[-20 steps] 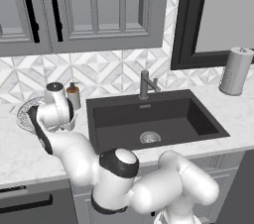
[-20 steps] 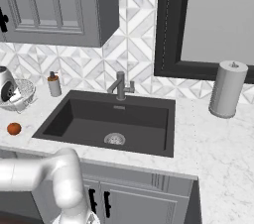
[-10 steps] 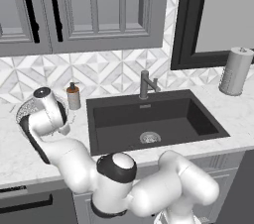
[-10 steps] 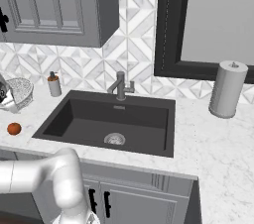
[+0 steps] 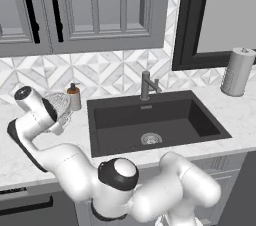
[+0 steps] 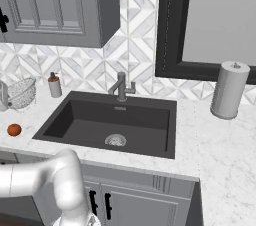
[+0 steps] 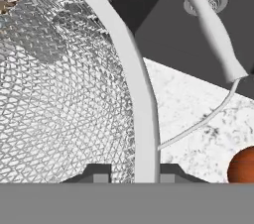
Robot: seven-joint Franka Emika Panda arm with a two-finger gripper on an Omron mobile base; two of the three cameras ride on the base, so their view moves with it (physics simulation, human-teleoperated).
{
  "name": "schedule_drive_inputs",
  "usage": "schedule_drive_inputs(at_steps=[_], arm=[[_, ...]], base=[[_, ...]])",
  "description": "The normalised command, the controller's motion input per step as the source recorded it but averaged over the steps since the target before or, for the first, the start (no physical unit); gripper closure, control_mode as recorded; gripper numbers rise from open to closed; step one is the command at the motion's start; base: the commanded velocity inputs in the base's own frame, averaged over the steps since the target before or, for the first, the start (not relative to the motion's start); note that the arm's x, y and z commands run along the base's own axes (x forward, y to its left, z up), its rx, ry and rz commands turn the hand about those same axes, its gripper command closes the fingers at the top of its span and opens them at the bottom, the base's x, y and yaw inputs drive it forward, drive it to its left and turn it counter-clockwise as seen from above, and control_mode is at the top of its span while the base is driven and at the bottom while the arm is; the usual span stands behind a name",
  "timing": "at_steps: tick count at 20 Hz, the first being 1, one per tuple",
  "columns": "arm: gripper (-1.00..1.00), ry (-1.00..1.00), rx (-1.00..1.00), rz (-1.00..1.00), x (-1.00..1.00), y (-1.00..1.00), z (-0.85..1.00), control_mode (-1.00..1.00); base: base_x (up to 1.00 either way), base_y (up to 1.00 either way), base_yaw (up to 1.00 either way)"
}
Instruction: Put the colander in the sink, put the orange in the colander, and turn on the sink faucet and pour water over the colander.
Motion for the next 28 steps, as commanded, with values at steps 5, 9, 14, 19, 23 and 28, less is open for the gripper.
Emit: schedule_drive_inputs(at_steps=[5,9,14,19,23,28], arm=[[1.00,-0.29,0.10,0.03,-0.95,-0.97,0.64,-1.00],[1.00,-0.19,0.17,0.12,-1.00,-1.00,0.63,-1.00],[1.00,0.06,0.14,0.09,-0.78,-1.00,0.45,-1.00],[1.00,0.21,0.04,0.06,-0.43,-1.00,0.53,-1.00],[1.00,0.08,0.01,0.04,-0.48,-1.00,0.60,-1.00],[1.00,0.00,0.00,0.09,-0.43,-1.00,0.42,-1.00]], base=[[0.00,0.00,0.00],[0.00,0.00,0.00],[0.00,0.00,0.00],[0.00,0.00,0.00],[0.00,0.00,0.00],[0.00,0.00,0.00]])
